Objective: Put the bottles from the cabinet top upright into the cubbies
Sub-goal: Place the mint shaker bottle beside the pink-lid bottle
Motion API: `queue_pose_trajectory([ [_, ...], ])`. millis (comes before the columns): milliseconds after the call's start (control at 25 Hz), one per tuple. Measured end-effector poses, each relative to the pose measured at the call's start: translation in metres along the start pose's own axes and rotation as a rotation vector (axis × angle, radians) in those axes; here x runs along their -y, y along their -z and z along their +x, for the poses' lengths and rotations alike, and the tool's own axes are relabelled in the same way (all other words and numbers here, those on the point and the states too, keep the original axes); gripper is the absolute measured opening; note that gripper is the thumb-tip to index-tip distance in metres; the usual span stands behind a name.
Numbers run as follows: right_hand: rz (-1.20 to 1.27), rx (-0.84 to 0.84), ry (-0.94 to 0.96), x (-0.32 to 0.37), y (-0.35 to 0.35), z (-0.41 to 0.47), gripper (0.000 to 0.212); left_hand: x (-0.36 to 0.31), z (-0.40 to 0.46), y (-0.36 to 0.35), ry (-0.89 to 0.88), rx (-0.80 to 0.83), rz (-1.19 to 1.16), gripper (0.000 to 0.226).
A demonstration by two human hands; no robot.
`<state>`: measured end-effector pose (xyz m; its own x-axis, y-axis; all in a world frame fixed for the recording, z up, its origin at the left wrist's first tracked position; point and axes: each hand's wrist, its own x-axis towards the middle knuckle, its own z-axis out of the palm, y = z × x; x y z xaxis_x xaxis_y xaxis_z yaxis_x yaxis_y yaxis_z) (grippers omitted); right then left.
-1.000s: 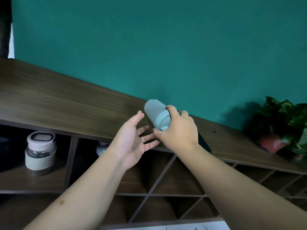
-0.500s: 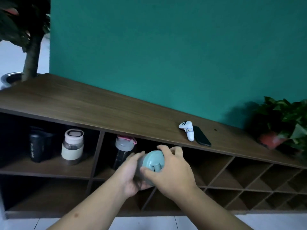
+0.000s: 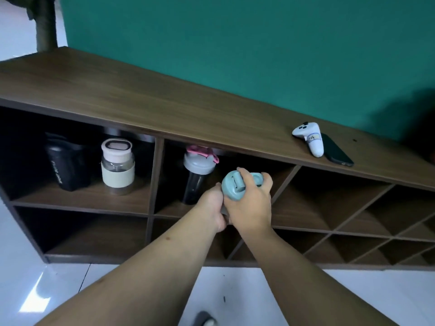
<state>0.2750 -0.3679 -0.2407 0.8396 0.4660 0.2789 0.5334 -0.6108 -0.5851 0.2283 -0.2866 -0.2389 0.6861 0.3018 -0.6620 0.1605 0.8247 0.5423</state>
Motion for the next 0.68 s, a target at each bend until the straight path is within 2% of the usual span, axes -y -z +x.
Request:
queue_pose_trajectory([
  [240, 0.029, -0.112, -0.081, -0.019, -0.041, 0.045, 0.078, -0.006, 0.046, -0.003, -0.094, -0.081, 0.066, 0.047],
  [480, 0.044, -0.118, -0.103, -0.040, -0.068, 0.058, 0.075, -0.008, 0.068, -0.002, -0.156, -0.085, 0.190, 0.049],
  [560, 0.080, -0.109, -0.096, -0.042, -0.069, 0.058, 0.080, -0.006, 0.073, 0.001, -0.187, -0.092, 0.209, 0.051],
  [680, 0.261, -0.080, -0.156, -0.048, -0.067, 0.048, 0.100, 0.004, 0.081, 0.003, -0.231, -0.101, 0.224, 0.057],
])
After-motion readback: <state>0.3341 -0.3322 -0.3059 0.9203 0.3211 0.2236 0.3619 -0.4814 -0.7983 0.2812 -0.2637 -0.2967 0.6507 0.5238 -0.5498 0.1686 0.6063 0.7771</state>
